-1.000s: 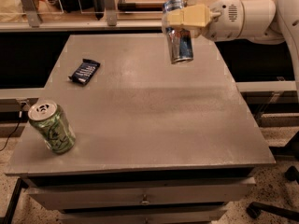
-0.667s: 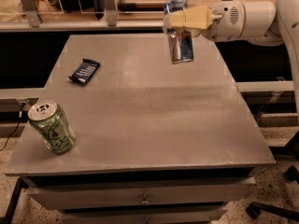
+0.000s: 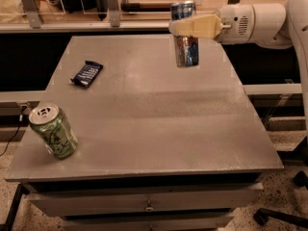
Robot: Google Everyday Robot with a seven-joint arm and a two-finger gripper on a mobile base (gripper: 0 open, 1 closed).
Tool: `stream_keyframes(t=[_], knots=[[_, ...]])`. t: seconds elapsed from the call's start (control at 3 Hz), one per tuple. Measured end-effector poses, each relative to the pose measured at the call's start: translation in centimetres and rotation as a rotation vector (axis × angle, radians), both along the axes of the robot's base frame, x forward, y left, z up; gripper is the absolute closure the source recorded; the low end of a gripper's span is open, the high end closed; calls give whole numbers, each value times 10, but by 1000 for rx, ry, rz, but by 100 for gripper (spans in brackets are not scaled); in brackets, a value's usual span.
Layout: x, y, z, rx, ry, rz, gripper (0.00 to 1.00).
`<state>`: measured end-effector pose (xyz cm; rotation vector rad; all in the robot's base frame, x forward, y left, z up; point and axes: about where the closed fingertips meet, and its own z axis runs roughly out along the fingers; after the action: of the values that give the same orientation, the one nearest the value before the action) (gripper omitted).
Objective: Move redbull can near green can
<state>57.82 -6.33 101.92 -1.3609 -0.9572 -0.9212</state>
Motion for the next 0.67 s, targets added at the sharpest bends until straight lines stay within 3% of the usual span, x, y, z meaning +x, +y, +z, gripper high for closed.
stream_keyframes(t=[0.33,0.67], knots=[[1,1,-9,-19,-40,7,100],[-11,-4,-20,-56,-145,6,100]])
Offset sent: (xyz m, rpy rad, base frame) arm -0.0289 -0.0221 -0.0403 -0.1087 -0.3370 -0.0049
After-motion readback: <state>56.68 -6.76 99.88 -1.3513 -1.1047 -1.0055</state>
